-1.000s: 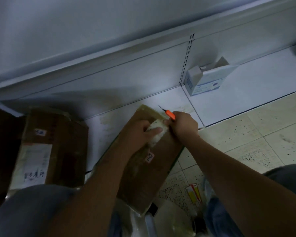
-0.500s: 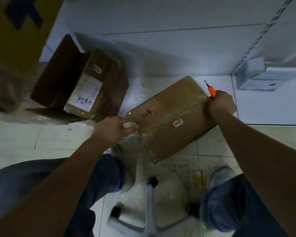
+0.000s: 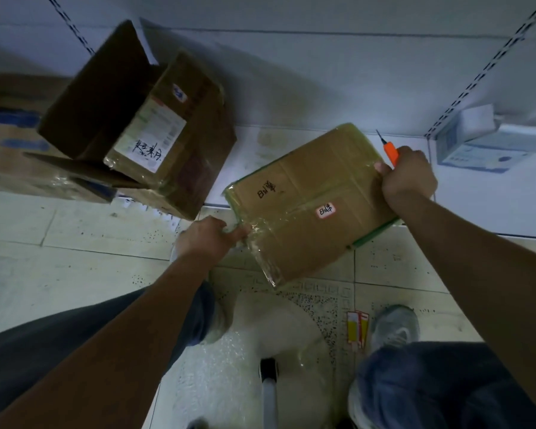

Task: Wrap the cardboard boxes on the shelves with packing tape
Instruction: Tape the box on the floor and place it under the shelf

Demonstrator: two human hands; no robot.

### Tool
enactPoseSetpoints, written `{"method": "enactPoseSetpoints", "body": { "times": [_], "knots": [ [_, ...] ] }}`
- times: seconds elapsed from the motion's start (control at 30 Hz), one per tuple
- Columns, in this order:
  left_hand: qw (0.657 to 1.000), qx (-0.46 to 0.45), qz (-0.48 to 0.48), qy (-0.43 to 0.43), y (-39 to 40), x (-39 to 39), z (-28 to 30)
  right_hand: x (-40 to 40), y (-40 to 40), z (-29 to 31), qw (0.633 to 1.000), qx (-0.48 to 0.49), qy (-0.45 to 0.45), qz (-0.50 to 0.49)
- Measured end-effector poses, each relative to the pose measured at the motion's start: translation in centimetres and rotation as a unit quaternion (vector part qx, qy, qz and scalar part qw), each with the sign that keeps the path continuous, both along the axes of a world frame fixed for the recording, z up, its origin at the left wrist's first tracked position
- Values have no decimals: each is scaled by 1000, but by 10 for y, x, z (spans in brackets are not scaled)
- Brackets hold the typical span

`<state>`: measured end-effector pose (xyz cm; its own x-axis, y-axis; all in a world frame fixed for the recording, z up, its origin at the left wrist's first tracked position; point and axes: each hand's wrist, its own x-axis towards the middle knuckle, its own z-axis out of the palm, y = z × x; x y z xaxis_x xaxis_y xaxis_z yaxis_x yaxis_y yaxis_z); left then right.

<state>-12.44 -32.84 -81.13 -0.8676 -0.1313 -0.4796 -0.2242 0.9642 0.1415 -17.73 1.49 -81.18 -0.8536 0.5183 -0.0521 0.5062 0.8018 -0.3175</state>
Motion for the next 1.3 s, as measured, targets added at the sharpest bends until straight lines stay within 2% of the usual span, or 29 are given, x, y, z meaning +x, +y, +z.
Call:
{"method": "enactPoseSetpoints", "body": {
  "times": [0.13,0.23,0.3,0.37,0.43,0.53,0.57,0.63,0.7,0.8,0.87,0.93,0.97,1.03,1.1,1.17,1.3],
  "knots": [
    [975,184,63,-105,9,25,-14,10,-43,1,998,46,33,26],
    [944,294,130,-79,16,46,-23,26,-86,-4,994,97,-21,54],
    [932,325,147,-62,21,44,-25,34,-103,-4,984,96,-79,125],
    [929,336,143,-56,31,35,-20,37,-110,-4,974,64,-93,195],
    [907,373,186,-66,41,27,-14,29,-106,0,965,11,-89,245],
    [887,401,205,-105,52,20,-11,19,-91,16,964,-87,-66,242],
    [866,434,215,-124,59,19,-6,20,-86,24,967,-84,-52,234],
    [804,520,246,-151,77,13,1,28,-74,34,974,-37,-33,220],
    [776,560,244,-157,100,7,9,39,-64,32,976,4,-56,212],
    [791,553,210,-157,129,6,4,50,-47,16,972,-4,-116,205],
    [801,542,199,-159,138,9,-7,53,-41,6,971,-4,-120,208],
    [783,558,223,-161,140,11,-18,52,-39,-3,972,14,-107,209],
    [788,556,225,-141,141,11,-24,51,-39,-6,972,17,-104,210],
    [845,502,172,-59,146,13,-36,50,-40,-11,971,25,-109,211],
    [867,481,131,-6,157,18,-45,49,-39,-11,970,27,-115,214],
    [857,497,136,-2,163,23,-52,46,-37,-8,967,24,-126,221],
    [802,568,179,-40,168,24,-54,43,-30,6,948,-26,-171,267]
  ]
}}
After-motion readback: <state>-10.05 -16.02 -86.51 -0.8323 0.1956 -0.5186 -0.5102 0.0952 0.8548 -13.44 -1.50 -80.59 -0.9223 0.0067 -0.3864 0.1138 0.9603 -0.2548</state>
